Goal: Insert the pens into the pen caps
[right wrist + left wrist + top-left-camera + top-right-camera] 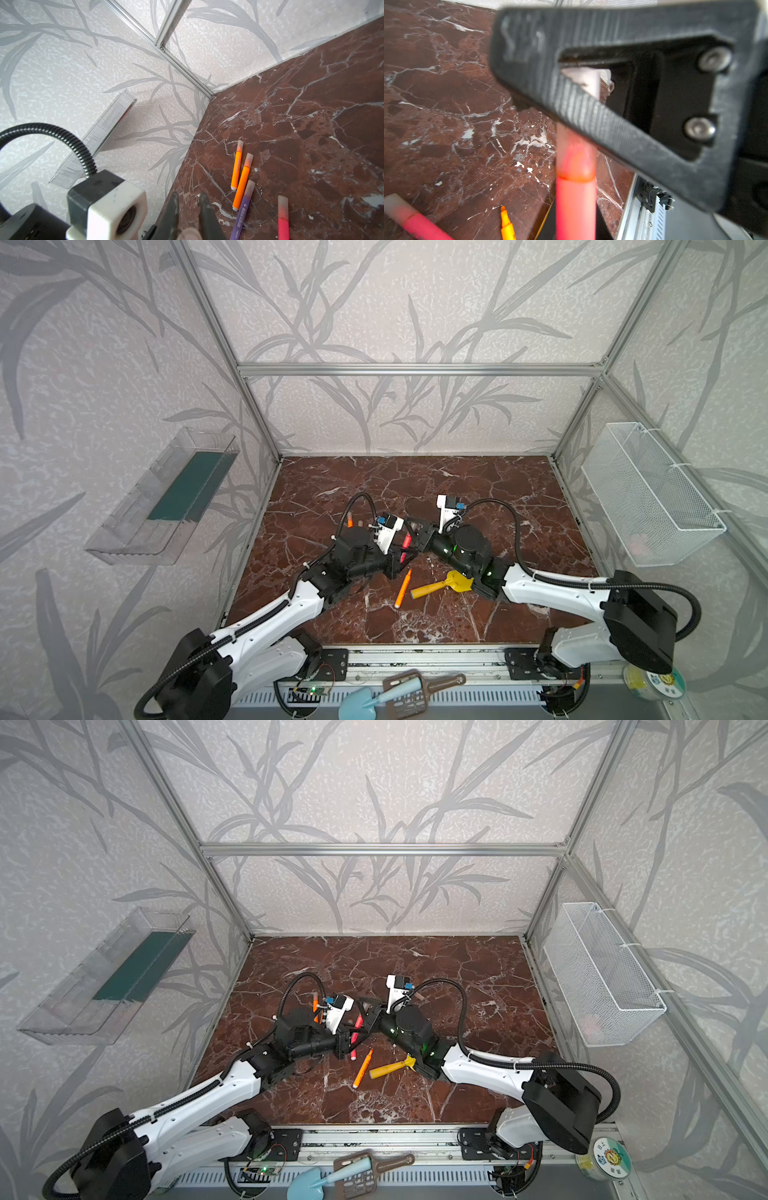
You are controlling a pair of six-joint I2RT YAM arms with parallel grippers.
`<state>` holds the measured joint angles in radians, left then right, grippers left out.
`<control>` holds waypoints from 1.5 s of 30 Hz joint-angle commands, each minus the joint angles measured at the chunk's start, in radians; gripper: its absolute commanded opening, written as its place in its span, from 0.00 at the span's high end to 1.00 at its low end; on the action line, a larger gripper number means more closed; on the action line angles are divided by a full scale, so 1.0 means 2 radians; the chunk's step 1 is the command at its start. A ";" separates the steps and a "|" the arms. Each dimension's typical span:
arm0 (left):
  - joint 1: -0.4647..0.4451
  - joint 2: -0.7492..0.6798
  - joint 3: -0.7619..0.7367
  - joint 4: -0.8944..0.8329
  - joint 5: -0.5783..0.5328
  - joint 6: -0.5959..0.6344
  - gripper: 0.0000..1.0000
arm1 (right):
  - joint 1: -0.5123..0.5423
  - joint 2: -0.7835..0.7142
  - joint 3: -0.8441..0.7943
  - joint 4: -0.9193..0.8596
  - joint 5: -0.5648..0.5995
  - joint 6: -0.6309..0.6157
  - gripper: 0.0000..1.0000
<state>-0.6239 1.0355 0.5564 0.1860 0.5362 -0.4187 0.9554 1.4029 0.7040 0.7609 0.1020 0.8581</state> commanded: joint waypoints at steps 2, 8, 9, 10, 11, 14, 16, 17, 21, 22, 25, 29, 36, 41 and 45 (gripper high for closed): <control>0.048 0.000 0.038 0.088 -0.040 -0.043 1.00 | 0.031 -0.010 -0.039 0.007 -0.094 -0.070 1.00; 0.050 -0.002 0.045 0.064 -0.093 -0.022 1.00 | 0.059 -0.003 -0.011 -0.089 -0.067 -0.001 1.00; 0.050 -0.002 0.050 0.051 -0.109 -0.015 1.00 | 0.067 -0.003 -0.007 -0.109 -0.057 0.019 1.00; 0.050 -0.001 0.055 0.038 -0.126 -0.009 1.00 | 0.079 -0.001 -0.005 -0.116 -0.046 0.035 1.00; 0.049 -0.002 0.058 0.029 -0.142 -0.004 1.00 | 0.091 0.002 -0.003 -0.120 -0.035 0.048 1.00; 0.049 -0.003 0.061 0.019 -0.175 0.008 1.00 | 0.123 0.017 0.020 -0.132 -0.023 0.070 1.00; 0.049 -0.002 0.059 0.015 -0.192 0.014 1.00 | 0.135 0.023 0.032 -0.136 -0.022 0.081 1.00; 0.049 -0.002 0.059 0.015 -0.199 0.015 1.00 | 0.142 0.022 0.034 -0.140 -0.015 0.082 1.00; 0.048 -0.002 0.053 0.018 -0.203 0.015 1.00 | 0.155 0.015 0.047 -0.164 0.008 0.070 1.00; 0.048 -0.003 0.050 0.023 -0.200 0.013 1.00 | 0.155 0.016 0.046 -0.161 0.012 0.069 1.00; 0.049 -0.002 0.048 0.027 -0.187 0.008 1.00 | 0.155 0.014 0.033 -0.152 0.041 0.068 1.00; 0.050 -0.004 0.037 0.023 -0.172 0.008 1.00 | 0.143 -0.017 0.019 -0.176 0.089 0.046 1.00; 0.049 0.000 -0.009 0.036 -0.155 -0.005 1.00 | 0.101 -0.084 0.038 -0.266 0.120 -0.006 0.62; 0.049 0.024 -0.028 0.029 -0.188 -0.009 1.00 | 0.068 -0.126 0.019 -0.287 0.127 -0.007 0.44; 0.049 0.052 -0.040 0.028 -0.224 -0.006 1.00 | 0.044 -0.157 0.001 -0.306 0.129 -0.001 0.43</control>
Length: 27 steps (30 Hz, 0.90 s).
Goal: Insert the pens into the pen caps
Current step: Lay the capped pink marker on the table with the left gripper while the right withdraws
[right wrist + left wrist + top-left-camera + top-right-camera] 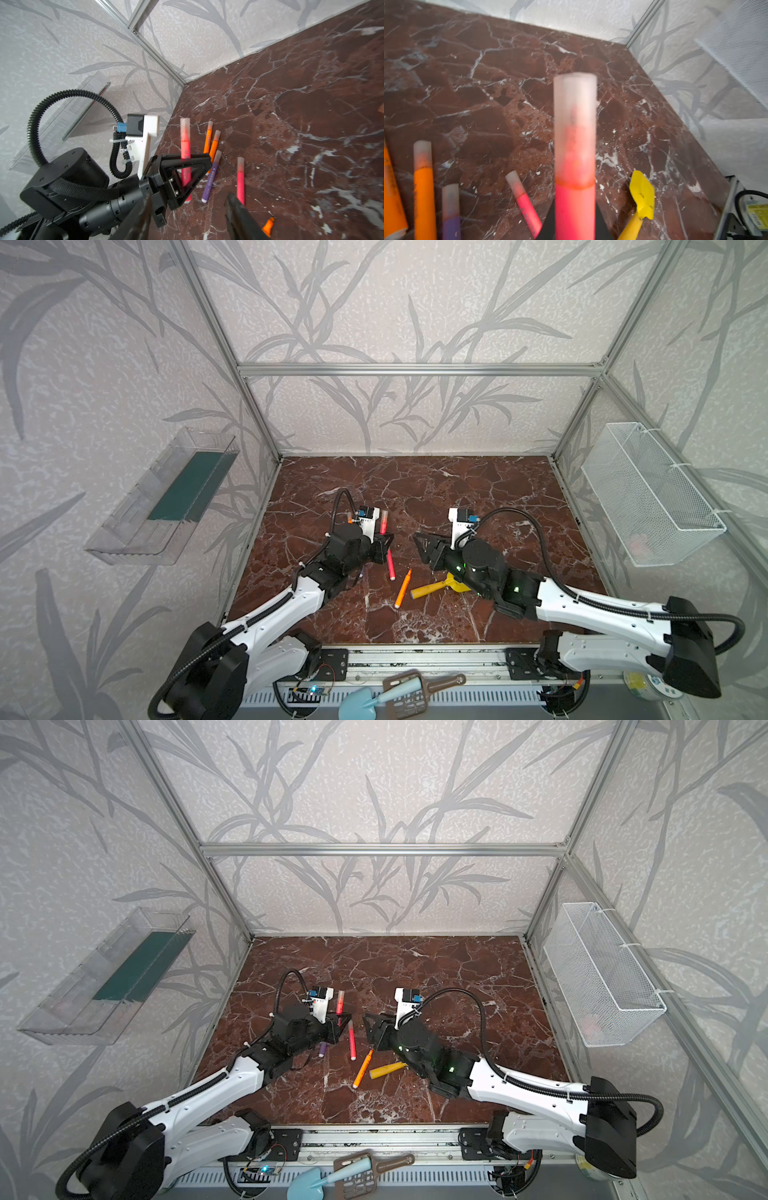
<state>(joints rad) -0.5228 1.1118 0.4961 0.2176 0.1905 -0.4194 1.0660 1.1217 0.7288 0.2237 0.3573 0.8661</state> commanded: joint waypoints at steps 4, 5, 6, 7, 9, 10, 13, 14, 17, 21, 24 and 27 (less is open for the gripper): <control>-0.001 0.051 -0.016 0.012 -0.096 -0.004 1.00 | -0.017 -0.018 -0.007 -0.054 -0.001 -0.014 0.42; 0.000 0.060 -0.015 0.010 -0.107 -0.005 1.00 | -0.017 -0.012 -0.005 -0.057 -0.005 -0.015 0.41; 0.000 0.067 -0.016 0.007 -0.116 -0.005 1.00 | -0.017 -0.006 -0.003 -0.057 -0.011 -0.016 0.41; 0.000 0.074 -0.014 0.005 -0.125 -0.005 1.00 | -0.034 0.002 0.000 -0.057 -0.018 -0.016 0.41; 0.000 0.088 -0.012 0.000 -0.140 -0.007 1.00 | -0.039 0.019 0.008 -0.057 -0.034 -0.014 0.41; 0.001 0.096 -0.011 -0.001 -0.145 -0.008 1.00 | -0.042 0.028 0.010 -0.055 -0.042 -0.013 0.40; 0.002 0.120 -0.008 0.006 -0.148 -0.014 1.00 | -0.047 0.050 0.015 -0.048 -0.060 -0.007 0.41; 0.002 0.128 -0.007 0.010 -0.145 -0.014 1.00 | -0.048 0.055 0.016 -0.046 -0.064 -0.007 0.41; 0.002 0.148 0.001 0.008 -0.155 -0.025 1.00 | -0.050 0.065 0.018 -0.046 -0.068 -0.006 0.41; 0.003 0.168 0.008 0.008 -0.170 -0.031 1.00 | -0.053 0.064 0.015 -0.047 -0.070 -0.005 0.41; 0.002 0.173 0.008 0.013 -0.170 -0.032 0.96 | -0.055 0.059 0.012 -0.047 -0.068 -0.005 0.41; 0.002 0.172 0.008 0.015 -0.163 -0.029 0.92 | -0.056 0.054 0.008 -0.047 -0.065 -0.005 0.40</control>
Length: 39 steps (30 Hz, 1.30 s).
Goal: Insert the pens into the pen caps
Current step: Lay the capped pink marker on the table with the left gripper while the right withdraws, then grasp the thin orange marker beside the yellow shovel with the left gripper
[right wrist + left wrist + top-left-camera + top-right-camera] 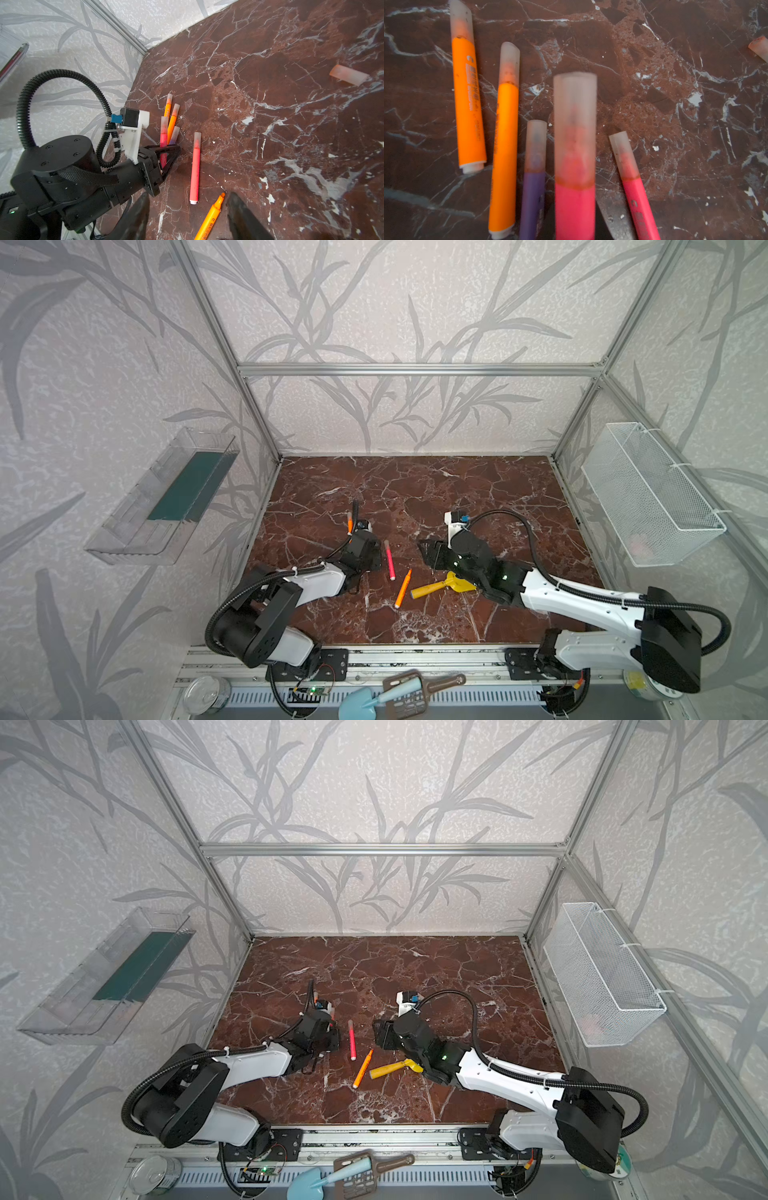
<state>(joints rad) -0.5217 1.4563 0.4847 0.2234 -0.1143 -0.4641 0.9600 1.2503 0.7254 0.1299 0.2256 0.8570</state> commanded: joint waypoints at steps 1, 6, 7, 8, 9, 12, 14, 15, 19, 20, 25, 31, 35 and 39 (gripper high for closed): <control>0.002 -0.002 0.014 0.011 -0.008 -0.006 0.91 | -0.004 -0.011 0.009 0.000 0.000 0.000 0.41; 0.002 -0.006 0.016 0.009 0.006 0.002 0.77 | -0.006 -0.012 0.009 0.000 -0.003 0.001 0.40; 0.002 -0.007 0.016 0.009 0.007 0.003 0.75 | -0.006 -0.012 0.009 0.000 -0.004 0.001 0.40; 0.002 -0.008 0.015 0.009 0.009 0.003 0.72 | -0.006 -0.013 0.008 0.000 -0.004 0.002 0.41; 0.001 -0.010 0.015 0.009 0.010 0.004 0.69 | -0.007 -0.013 0.007 0.000 -0.004 0.002 0.40; 0.001 -0.014 0.015 0.008 0.015 0.007 0.60 | -0.007 -0.017 0.005 0.000 -0.004 0.003 0.41; 0.001 -0.019 0.015 0.008 0.018 0.009 0.59 | -0.008 -0.021 0.004 -0.001 -0.002 0.003 0.41; 0.002 -0.020 0.015 0.006 0.019 0.009 0.59 | -0.008 -0.024 0.003 -0.001 -0.001 0.002 0.41; 0.002 -0.037 0.016 0.005 0.026 0.019 0.59 | -0.008 -0.032 0.001 -0.007 0.005 0.000 0.41; 0.001 -0.044 0.015 0.002 0.029 0.021 0.58 | -0.009 -0.034 0.000 -0.008 0.006 0.000 0.40; -0.002 -0.095 0.008 -0.020 0.061 0.038 0.55 | -0.016 -0.043 -0.001 -0.018 0.006 -0.003 0.40; -0.043 -0.124 0.009 -0.045 0.078 0.045 0.55 | -0.025 -0.057 0.007 -0.057 0.004 0.000 0.40; -0.105 -0.124 0.008 -0.062 0.042 0.052 0.56 | -0.025 -0.077 0.005 -0.094 0.019 0.001 0.40; -0.134 -0.126 -0.019 -0.060 0.041 0.036 0.58 | -0.024 -0.086 0.009 -0.145 0.031 0.006 0.40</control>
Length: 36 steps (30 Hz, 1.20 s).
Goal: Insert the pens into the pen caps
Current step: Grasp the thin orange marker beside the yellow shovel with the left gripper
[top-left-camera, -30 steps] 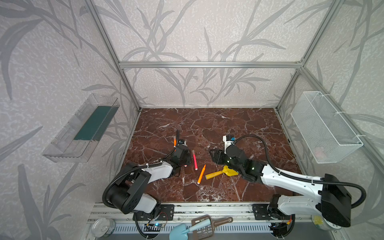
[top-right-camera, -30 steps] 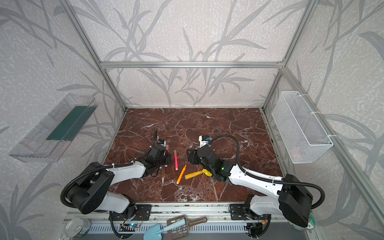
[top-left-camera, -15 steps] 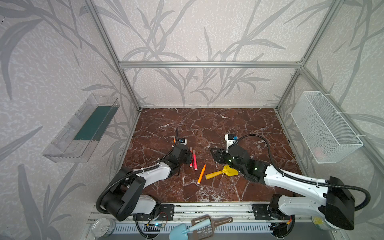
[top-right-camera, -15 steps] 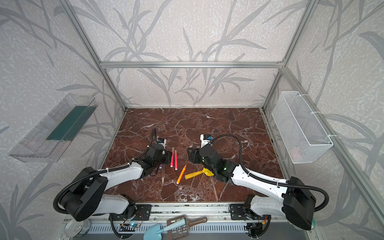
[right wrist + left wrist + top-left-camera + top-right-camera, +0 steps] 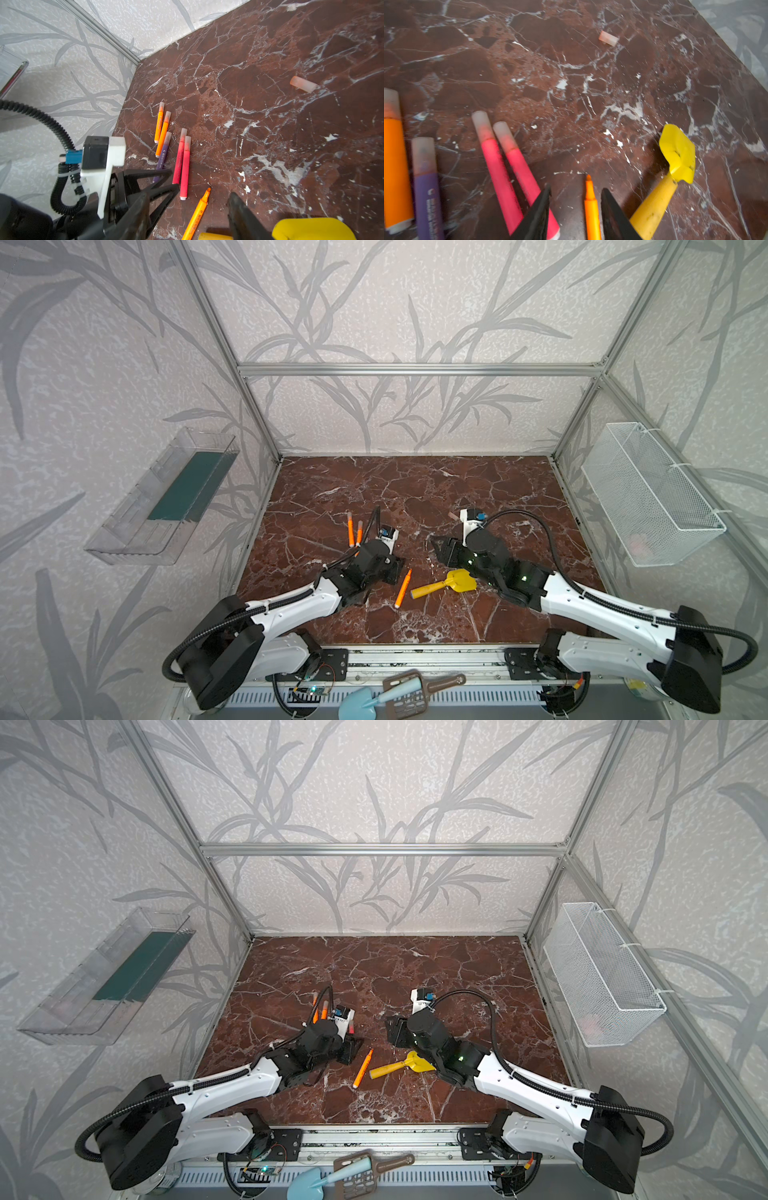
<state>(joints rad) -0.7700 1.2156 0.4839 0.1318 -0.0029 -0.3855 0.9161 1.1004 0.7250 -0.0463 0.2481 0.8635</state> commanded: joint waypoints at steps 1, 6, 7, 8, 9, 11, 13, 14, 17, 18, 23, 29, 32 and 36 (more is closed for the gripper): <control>-0.015 -0.009 -0.024 -0.019 -0.010 -0.005 0.58 | -0.002 -0.012 0.010 -0.068 0.016 0.005 0.41; -0.048 -0.032 -0.069 -0.021 -0.001 -0.036 0.59 | -0.001 -0.009 -0.001 -0.102 0.008 0.031 0.41; -0.055 -0.042 -0.077 -0.020 0.001 -0.043 0.59 | -0.001 -0.010 -0.005 -0.101 0.003 0.035 0.41; -0.064 -0.055 -0.087 -0.019 0.001 -0.051 0.59 | -0.001 -0.012 -0.010 -0.102 -0.004 0.040 0.41; -0.072 -0.068 -0.096 -0.020 0.002 -0.057 0.58 | 0.001 -0.014 -0.014 -0.105 -0.008 0.045 0.41; -0.085 -0.094 -0.107 -0.029 -0.006 -0.068 0.56 | 0.005 -0.020 -0.024 -0.108 -0.008 0.052 0.41; -0.095 -0.114 -0.113 -0.038 -0.014 -0.074 0.55 | 0.010 -0.025 -0.033 -0.109 -0.008 0.056 0.41; -0.100 -0.121 -0.116 -0.039 -0.018 -0.075 0.55 | 0.012 -0.027 -0.036 -0.108 -0.008 0.057 0.41; -0.106 -0.125 -0.113 -0.047 -0.036 -0.071 0.52 | 0.016 -0.027 -0.037 -0.106 -0.007 0.056 0.41; -0.107 -0.120 -0.108 -0.050 -0.042 -0.069 0.51 | 0.017 -0.026 -0.036 -0.106 -0.007 0.054 0.41; -0.109 -0.074 -0.084 -0.056 -0.059 -0.062 0.51 | 0.017 -0.026 -0.027 -0.112 -0.003 0.046 0.41; -0.110 -0.059 -0.070 -0.063 -0.069 -0.050 0.47 | 0.017 -0.020 -0.018 -0.114 0.001 0.030 0.40; -0.113 -0.056 -0.062 -0.066 -0.061 -0.048 0.46 | 0.017 -0.014 -0.011 -0.116 -0.001 0.023 0.40; -0.117 -0.039 -0.054 -0.065 -0.066 -0.047 0.44 | 0.017 -0.010 -0.010 -0.112 -0.004 0.020 0.40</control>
<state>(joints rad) -0.9970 1.1149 0.3458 0.0151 -0.1112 -0.4889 0.9463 1.0740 0.6792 -0.2615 0.2344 0.9234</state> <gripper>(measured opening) 0.555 0.596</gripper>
